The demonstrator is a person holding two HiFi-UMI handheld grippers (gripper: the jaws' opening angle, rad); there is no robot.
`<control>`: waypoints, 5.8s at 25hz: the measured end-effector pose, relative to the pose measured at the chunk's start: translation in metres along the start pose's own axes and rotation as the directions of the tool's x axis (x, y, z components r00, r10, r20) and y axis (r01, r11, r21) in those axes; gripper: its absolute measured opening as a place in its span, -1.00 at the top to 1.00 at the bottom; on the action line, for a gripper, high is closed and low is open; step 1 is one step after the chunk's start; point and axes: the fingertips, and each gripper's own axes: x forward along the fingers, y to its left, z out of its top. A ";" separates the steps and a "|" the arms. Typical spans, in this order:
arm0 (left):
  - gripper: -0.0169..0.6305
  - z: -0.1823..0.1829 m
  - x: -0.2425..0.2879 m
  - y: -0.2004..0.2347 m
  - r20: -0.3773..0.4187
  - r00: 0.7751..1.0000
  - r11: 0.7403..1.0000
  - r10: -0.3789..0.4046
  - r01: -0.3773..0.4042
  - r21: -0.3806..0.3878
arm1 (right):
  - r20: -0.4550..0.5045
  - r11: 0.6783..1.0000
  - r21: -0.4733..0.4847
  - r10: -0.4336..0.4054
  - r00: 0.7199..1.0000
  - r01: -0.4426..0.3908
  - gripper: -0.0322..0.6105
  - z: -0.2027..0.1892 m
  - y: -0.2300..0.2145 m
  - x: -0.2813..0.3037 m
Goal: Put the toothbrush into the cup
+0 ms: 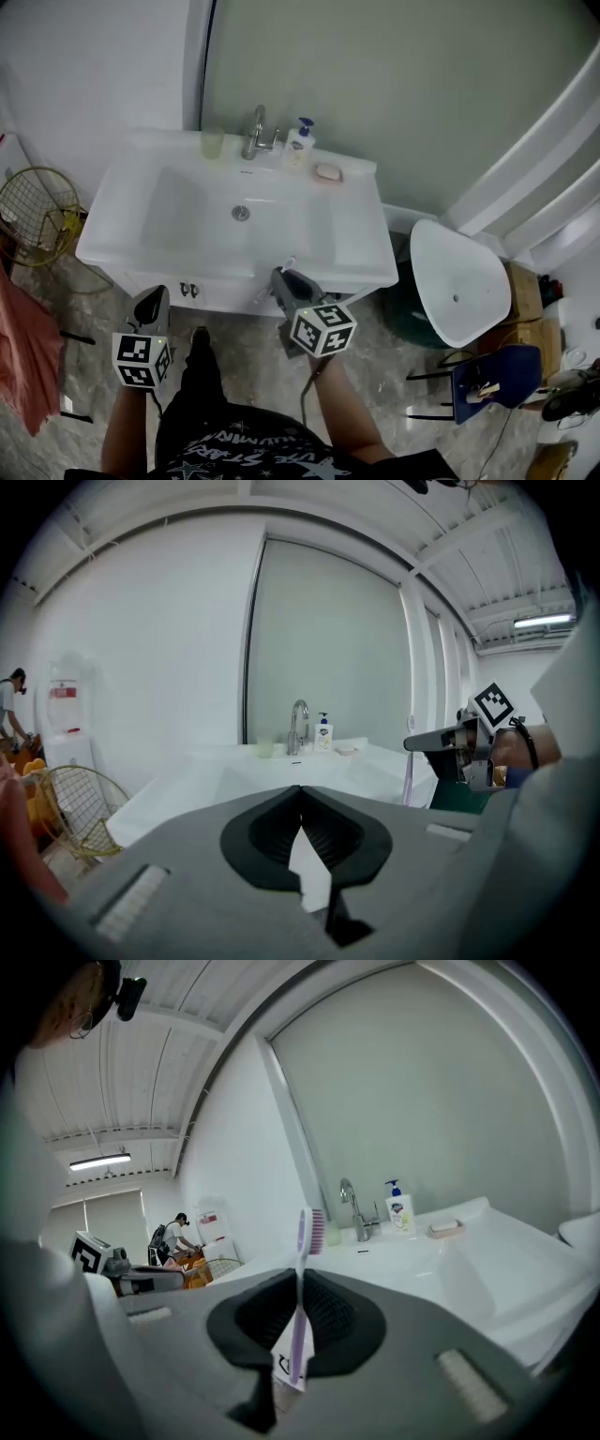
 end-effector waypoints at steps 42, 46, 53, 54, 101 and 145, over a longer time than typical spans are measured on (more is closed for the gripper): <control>0.92 0.130 0.304 0.246 0.062 0.995 0.996 -0.081 0.083 -0.031 | 0.120 0.984 -0.163 -0.052 0.991 0.071 0.82 0.225 -0.051 0.445; 0.92 0.126 0.312 0.250 0.033 0.996 0.995 -0.088 0.089 -0.040 | 0.095 0.981 -0.162 -0.089 0.991 0.104 0.82 0.217 -0.065 0.460; 0.92 0.115 0.331 0.255 0.004 0.996 0.994 -0.090 0.090 -0.055 | 0.009 0.979 -0.169 -0.114 0.993 0.113 0.82 0.186 -0.082 0.488; 0.92 0.114 0.333 0.256 0.004 0.996 0.995 -0.088 0.088 -0.056 | -0.001 0.980 -0.166 -0.113 0.994 0.112 0.82 0.182 -0.084 0.491; 0.92 0.106 0.324 0.245 0.014 0.997 0.994 -0.078 0.079 -0.071 | -0.132 0.986 -0.101 -0.147 0.980 0.134 0.15 0.132 -0.096 0.492; 0.92 0.108 0.142 0.046 0.084 0.994 0.998 -0.069 0.068 0.012 | 0.008 0.994 -0.102 -0.042 0.999 0.042 0.89 0.126 -0.037 0.184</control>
